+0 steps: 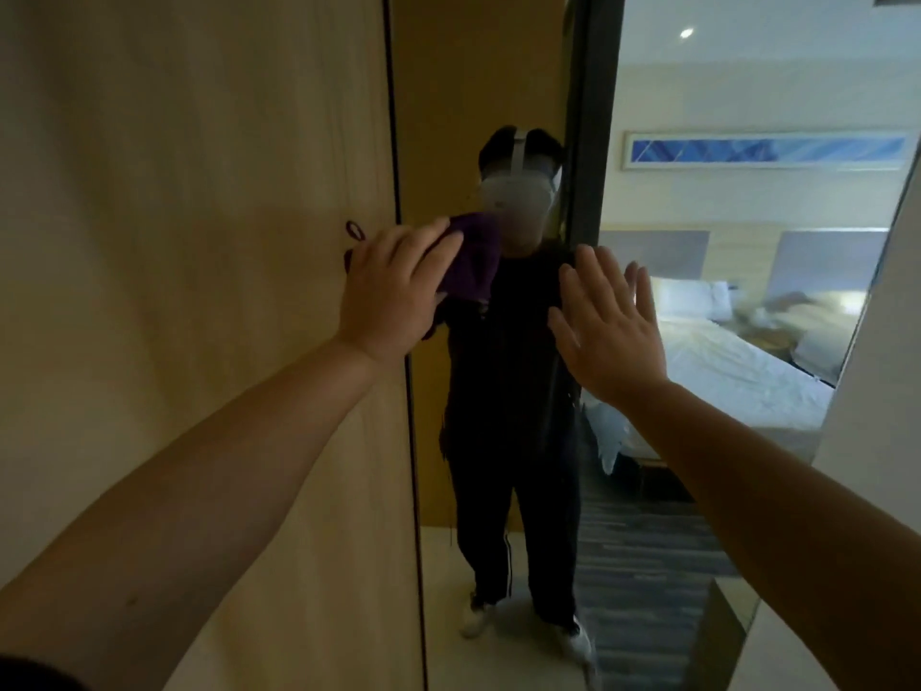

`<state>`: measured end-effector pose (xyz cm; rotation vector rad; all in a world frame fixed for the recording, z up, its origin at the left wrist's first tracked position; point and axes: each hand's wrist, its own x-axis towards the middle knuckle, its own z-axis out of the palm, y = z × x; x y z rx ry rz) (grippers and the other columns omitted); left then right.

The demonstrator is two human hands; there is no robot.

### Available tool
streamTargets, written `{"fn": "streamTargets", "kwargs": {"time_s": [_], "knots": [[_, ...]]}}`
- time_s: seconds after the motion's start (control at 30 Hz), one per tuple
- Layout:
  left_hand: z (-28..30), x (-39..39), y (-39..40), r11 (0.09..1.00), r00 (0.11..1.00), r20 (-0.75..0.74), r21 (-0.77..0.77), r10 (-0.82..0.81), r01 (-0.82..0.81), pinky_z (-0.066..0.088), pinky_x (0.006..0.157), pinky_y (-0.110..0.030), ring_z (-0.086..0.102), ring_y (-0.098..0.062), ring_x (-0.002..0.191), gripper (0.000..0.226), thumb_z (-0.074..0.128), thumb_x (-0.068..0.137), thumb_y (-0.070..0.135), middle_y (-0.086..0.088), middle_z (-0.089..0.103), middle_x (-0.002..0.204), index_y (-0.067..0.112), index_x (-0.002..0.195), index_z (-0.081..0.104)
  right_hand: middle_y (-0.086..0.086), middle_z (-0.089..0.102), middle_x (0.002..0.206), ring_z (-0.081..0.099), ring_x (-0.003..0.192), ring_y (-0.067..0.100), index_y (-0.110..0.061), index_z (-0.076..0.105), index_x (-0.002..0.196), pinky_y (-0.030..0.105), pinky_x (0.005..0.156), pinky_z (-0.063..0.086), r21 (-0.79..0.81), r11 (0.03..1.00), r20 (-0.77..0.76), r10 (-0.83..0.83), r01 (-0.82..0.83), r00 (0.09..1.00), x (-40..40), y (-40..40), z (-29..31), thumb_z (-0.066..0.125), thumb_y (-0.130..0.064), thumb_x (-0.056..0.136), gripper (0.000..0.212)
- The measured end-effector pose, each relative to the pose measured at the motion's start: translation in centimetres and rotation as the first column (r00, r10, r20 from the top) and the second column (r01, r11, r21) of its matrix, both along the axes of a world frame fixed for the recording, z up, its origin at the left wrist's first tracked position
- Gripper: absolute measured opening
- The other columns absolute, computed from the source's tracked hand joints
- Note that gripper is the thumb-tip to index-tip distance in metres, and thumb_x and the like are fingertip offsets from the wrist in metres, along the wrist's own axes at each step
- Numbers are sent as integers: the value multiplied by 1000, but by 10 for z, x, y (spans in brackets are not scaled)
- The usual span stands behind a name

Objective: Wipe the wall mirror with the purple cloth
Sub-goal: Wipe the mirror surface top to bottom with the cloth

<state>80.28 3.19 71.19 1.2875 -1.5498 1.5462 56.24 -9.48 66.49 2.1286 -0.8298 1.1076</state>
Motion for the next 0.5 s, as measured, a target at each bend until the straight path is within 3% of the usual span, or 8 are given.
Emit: {"fn": "streamTargets", "kwargs": {"time_s": [0.2, 0.3, 0.43, 0.5], "knots": [[37, 11, -43, 999, 999, -14, -5, 33, -33, 42, 99, -48, 47, -32, 129, 54, 70, 88, 20, -10, 49, 146, 13, 138, 50, 17, 16, 162, 1, 151, 30, -6, 25, 154, 53, 122, 0, -147, 989, 26, 26, -22, 999, 7, -27, 1, 34, -40, 105, 60], [12, 6, -57, 995, 995, 11, -6, 101, -101, 28, 114, -51, 33, -31, 144, 56, 56, 94, 31, -10, 39, 155, 12, 145, 45, 18, 21, 160, 9, 151, 33, -6, 29, 153, 55, 122, 6, -268, 963, 69, 41, -22, 997, 11, -42, -5, 36, -40, 104, 60], [-31, 4, -60, 993, 991, 70, 4, 118, -119, 27, 116, -53, 34, -32, 144, 56, 51, 97, 38, -11, 39, 155, 11, 146, 44, 14, 15, 161, 11, 150, 33, -8, 24, 154, 56, 122, 8, -309, 950, 74, 74, -48, 994, 12, -48, -7, 36, -40, 105, 60], [-71, 3, -60, 995, 992, 78, 27, 96, -98, 25, 116, -54, 32, -33, 145, 61, 53, 96, 42, -12, 37, 156, 10, 147, 42, 16, 20, 160, 16, 149, 36, -7, 28, 154, 57, 121, 11, -330, 943, 91, 77, -43, 993, 12, -48, -6, 39, -39, 104, 60]]}}
